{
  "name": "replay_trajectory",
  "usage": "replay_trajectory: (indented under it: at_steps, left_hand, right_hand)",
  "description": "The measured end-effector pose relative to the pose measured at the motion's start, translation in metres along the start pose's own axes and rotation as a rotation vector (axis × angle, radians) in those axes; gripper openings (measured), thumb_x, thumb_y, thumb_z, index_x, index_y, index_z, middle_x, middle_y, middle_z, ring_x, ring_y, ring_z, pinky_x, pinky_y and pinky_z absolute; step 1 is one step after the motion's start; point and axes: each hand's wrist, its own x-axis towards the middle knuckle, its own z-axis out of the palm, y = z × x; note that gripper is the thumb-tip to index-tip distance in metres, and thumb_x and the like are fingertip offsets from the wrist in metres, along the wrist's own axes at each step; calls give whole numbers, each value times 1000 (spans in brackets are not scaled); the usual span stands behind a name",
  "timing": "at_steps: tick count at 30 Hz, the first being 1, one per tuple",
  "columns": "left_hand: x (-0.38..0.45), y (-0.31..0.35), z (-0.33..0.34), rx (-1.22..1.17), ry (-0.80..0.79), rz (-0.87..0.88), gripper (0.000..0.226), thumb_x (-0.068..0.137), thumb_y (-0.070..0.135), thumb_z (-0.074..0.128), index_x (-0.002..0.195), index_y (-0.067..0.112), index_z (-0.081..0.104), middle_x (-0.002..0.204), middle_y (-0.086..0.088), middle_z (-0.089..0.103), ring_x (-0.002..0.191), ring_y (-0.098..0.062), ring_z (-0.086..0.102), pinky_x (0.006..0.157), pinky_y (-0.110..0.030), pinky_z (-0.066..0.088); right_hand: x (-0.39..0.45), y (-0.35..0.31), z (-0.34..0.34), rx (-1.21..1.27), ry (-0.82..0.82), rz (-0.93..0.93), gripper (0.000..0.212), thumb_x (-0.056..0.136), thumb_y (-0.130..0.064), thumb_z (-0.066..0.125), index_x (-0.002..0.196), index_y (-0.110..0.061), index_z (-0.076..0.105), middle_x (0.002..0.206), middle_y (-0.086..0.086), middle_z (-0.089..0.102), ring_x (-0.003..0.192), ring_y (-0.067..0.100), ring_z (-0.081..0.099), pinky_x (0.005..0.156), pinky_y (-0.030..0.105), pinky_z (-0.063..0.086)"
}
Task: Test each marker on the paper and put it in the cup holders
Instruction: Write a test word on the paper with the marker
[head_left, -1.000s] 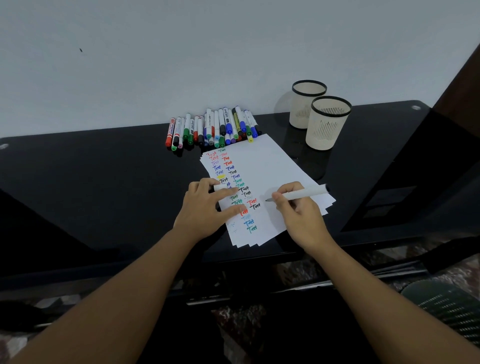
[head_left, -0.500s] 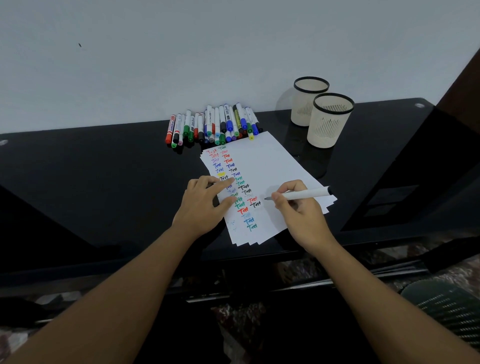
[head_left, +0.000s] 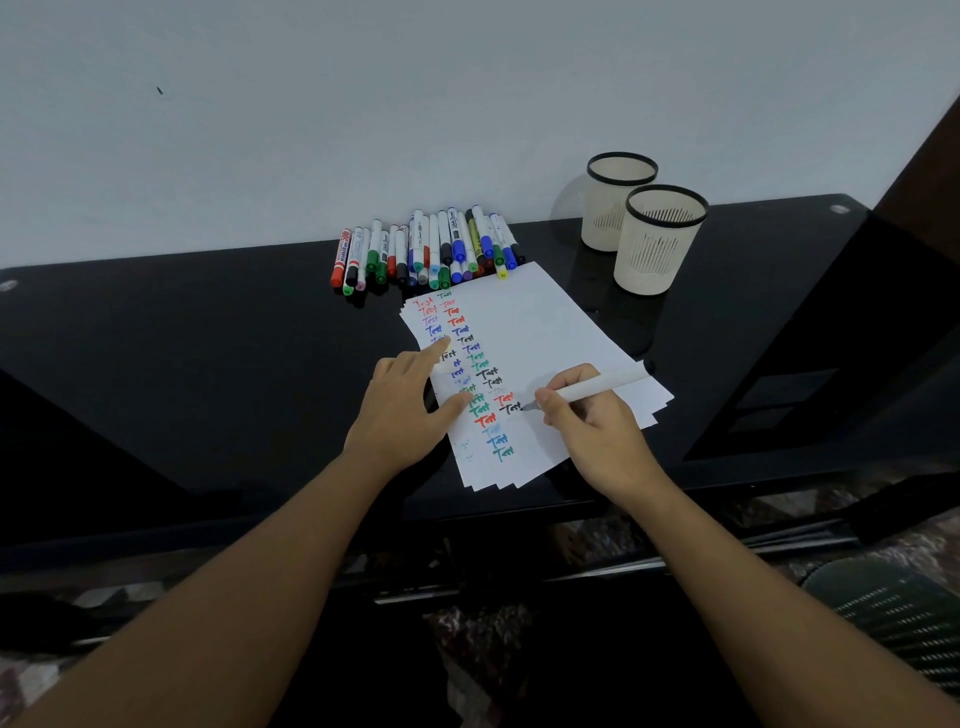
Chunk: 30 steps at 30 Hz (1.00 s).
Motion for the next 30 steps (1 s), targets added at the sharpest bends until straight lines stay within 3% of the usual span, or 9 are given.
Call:
replay_trajectory:
  at_steps: [12,21,26,30]
  left_hand:
    - [0,0,0,-5,13,-2,75,91,56,63,155,30,34,142,10,50,129,-12,32,105,-34,34]
    - [0,1,0,-1,15,2,75,91,56,62,155,30,33,142,10,49,129,-12,32,102,-29,31]
    - [0,1,0,-3,11,6,74,91,56,63,155,30,34,143,9,49,130,-14,32,105,-34,34]
    - [0,1,-1,-10,7,3,74,91,56,63,154,30,35,144,8,48,131,-16,32,107,-37,35]
  right_hand:
    - [-1,1,3,-171,-93,-58,11,102,-43,59,99,-33,58,85,1,69,86,24,64,82,53,53]
    - [1,5,2,-234,-40,-109,12,103,-41,58,99,-30,56,76,-4,61,66,9,52,65,36,45]
    - [1,4,2,-206,-73,-82,12,102,-44,59,98,-33,57,81,-2,66,76,18,59,74,45,50]
    - [0,2,0,-239,-111,-84,12,104,-40,57,98,-29,55,64,-16,54,62,6,47,61,29,39]
